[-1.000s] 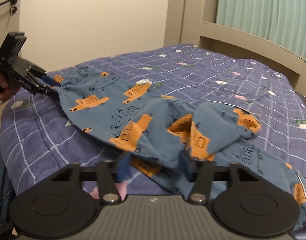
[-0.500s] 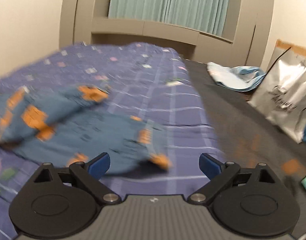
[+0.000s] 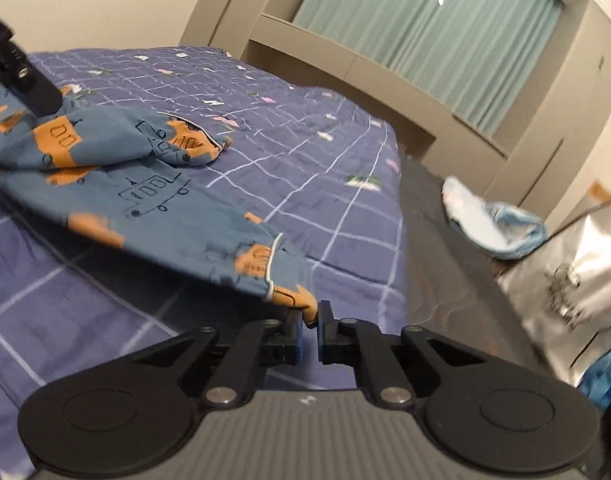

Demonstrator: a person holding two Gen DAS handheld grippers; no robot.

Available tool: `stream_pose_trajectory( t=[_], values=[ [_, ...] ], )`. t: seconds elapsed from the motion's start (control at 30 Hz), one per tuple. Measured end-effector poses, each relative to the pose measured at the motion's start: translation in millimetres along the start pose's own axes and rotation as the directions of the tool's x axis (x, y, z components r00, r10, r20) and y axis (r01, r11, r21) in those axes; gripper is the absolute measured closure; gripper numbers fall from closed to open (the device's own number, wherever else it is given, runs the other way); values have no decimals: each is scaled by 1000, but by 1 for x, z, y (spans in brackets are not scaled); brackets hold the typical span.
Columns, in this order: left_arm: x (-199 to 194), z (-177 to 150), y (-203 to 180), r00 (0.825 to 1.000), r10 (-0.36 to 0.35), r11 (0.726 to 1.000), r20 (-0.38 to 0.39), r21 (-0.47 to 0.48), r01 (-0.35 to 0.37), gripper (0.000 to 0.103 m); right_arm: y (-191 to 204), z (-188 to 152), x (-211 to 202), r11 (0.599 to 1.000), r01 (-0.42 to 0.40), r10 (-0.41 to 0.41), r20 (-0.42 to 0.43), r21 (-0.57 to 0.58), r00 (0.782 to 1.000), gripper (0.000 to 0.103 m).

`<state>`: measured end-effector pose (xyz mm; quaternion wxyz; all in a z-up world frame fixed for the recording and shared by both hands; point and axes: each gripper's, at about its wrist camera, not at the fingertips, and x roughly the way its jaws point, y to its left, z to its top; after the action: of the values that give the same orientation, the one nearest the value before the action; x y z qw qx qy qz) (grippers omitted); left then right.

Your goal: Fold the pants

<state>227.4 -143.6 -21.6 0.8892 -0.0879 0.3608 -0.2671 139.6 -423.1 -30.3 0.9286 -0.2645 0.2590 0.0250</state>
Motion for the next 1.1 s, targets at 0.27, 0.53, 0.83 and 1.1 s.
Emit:
stream_pose_trajectory(
  t=[0.27,0.53,0.83,1.1],
  values=[
    [1,-4,8,1000,18,998,-5,-53,-18,7,0,-7,-2,999,-37,35,-40,-29,999,60],
    [-3,-13,25,999,-39,992,7,-121,39,26,-32,69,13,976,-212,209,50,57,977,16],
    [-1,-21,32,998,-65,977,22,-202,68,45,33,192,94,882,-463,465,-6,93,885,6],
    [6,-26,40,995,-96,969,10,-229,96,91,91,248,150,825,-558,564,-201,88,801,25]
  ],
)
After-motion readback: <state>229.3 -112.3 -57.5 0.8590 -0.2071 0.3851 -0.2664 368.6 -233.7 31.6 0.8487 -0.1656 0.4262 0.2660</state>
